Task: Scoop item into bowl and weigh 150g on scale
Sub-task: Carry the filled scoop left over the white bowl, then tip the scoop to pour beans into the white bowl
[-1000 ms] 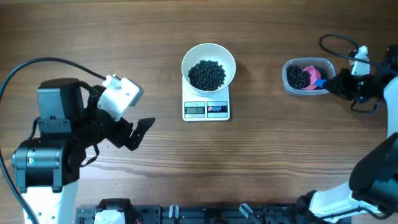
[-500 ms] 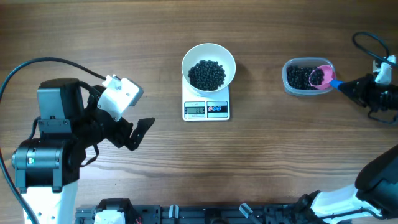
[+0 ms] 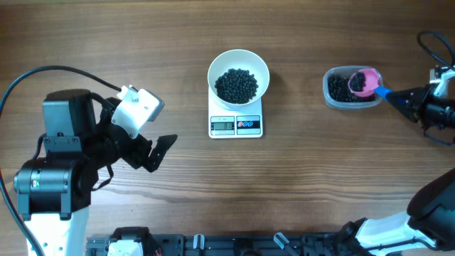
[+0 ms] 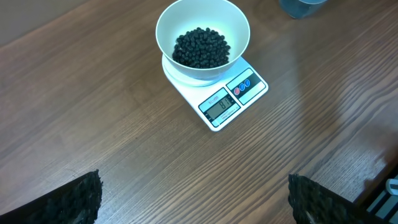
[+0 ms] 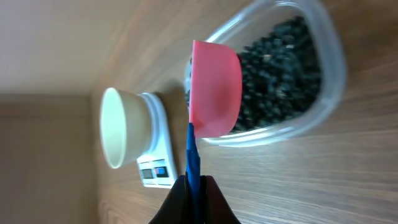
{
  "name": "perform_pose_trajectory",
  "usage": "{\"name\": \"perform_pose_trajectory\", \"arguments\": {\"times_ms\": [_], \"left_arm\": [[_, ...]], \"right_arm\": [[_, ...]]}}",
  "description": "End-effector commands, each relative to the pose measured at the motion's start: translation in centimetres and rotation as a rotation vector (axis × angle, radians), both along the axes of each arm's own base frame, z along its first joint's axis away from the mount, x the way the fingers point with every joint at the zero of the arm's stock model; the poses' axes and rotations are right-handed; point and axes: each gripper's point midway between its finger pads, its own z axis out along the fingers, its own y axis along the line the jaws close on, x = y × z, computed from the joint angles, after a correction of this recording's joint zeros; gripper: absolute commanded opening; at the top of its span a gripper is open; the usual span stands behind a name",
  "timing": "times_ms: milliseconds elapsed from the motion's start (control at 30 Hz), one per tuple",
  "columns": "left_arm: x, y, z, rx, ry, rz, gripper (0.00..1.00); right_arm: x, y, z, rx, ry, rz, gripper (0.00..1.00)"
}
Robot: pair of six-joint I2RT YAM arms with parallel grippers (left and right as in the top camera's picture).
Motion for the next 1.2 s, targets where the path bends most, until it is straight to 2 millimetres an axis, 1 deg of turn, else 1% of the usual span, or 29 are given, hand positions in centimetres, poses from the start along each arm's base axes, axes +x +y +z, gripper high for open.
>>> {"name": "perform_pose_trajectory", "arguments": {"times_ms": [0,100,167,267,333,400,467,600,700,733,800,900,967,1067,1167], "left_arm": [[0.1,-0.1,0.7,-0.004,-0.025,-0.019,1.00],[0.1,-0.1,0.7,-0.004,-0.025,-0.019,1.00],[0.1,-0.1,0.7,-0.004,-0.025,-0.019,1.00],[0.1,-0.1,0.7,-0.004,-0.025,-0.019,1.00],[0.1,-0.1,0.7,-0.004,-0.025,-0.019,1.00],[0.1,-0.1,0.7,-0.004,-0.025,-0.019,1.00],[0.1,-0.1,0.7,-0.004,-0.025,-0.019,1.00],[0.1,-0.1,0.7,-0.004,-0.025,-0.019,1.00],[0.1,-0.1,0.7,-0.004,-0.025,-0.019,1.00],[0.1,-0.1,0.7,-0.004,-0.025,-0.019,1.00],[0.1,-0.1,0.7,-0.004,-0.025,-0.019,1.00],[0.1,-0.1,0.7,-0.004,-0.025,-0.019,1.00],[0.1,-0.1,0.7,-0.004,-0.025,-0.019,1.00],[0.1,-0.1,0.7,-0.004,-0.025,-0.019,1.00],[0.1,-0.1,0.7,-0.004,-0.025,-0.019,1.00]], "right_arm": [[0.7,2.2,1.6,0.100,-0.051,0.032,0.05],[1.1,4.0,1.9,0.117,-0.040,0.066,0.05],[1.5,5.7,2.2,0.126,-0.034,0.101,0.05],[2.1,8.8,2.7,0.136,-0.025,0.161,0.05],[2.5,10.4,3.0,0.136,-0.030,0.192,0.05],[3.1,13.0,3.9,0.141,-0.057,0.247,0.05],[3.5,14.9,5.0,0.158,-0.090,0.283,0.05],[4.1,18.2,6.7,0.157,-0.151,0.347,0.05],[4.3,20.7,7.4,0.133,-0.215,0.422,0.05],[4.4,21.5,7.3,0.114,-0.231,0.442,0.04],[4.9,23.1,6.3,0.012,-0.249,0.469,0.05],[4.8,25.0,5.0,-0.113,-0.264,0.518,0.05],[4.6,26.2,4.5,-0.165,-0.282,0.553,0.05],[4.7,27.3,3.6,-0.260,-0.287,0.569,0.05],[5.0,27.8,2.9,-0.361,-0.297,0.567,0.05]]}}
